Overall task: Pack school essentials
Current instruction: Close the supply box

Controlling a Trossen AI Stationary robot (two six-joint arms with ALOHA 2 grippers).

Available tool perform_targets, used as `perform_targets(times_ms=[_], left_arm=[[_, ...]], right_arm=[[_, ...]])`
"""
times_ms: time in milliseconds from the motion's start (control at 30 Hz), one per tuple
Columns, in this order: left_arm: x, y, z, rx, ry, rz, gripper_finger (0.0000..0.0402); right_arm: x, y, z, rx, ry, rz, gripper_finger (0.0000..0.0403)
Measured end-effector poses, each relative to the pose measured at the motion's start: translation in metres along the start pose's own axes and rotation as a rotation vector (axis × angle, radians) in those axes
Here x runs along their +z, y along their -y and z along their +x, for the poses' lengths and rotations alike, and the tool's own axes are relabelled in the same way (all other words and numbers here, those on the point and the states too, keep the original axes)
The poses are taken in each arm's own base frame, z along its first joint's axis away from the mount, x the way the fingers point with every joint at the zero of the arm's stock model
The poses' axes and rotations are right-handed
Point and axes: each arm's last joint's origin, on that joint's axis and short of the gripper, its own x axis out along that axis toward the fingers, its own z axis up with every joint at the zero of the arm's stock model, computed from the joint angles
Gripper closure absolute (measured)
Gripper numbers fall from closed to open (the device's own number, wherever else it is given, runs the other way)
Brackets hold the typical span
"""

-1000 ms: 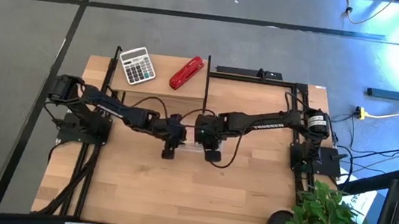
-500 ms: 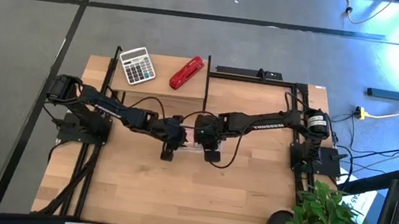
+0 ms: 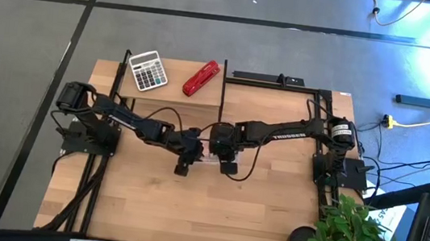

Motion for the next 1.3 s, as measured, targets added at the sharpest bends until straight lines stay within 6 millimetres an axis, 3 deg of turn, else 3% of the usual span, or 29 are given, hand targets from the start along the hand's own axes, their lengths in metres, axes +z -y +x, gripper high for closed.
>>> perform_targets(times_ms=[367,533,933,1133,1300], left_arm=[[-0.001,0.0,0.002,-0.002,-0.007,-0.001,0.0324],[-0.001,0.0,0.002,0.004,-0.004,-0.002,0.0324],[-0.001,-0.001,0.002,0.01,-0.004,-0.002,0.0324],[-0.001,-0.001,0.002,0.019,-0.005,-0.004,0.0324],[-0.001,-0.001,0.002,0.021,-0.005,-0.004,0.0324]], right_arm=[[0.001,0.0,-0.005,-0.002,0.016,-0.03,0.0313],[0.001,-0.008,-0.014,-0.007,0.026,-0.098,0.0313],[0.003,-0.032,-0.014,0.078,0.036,-0.216,0.0313],[0.003,-0.031,-0.011,-0.018,0.024,-0.212,0.0313],[0.009,-0.029,-0.02,-0.037,0.055,-0.215,0.0313]])
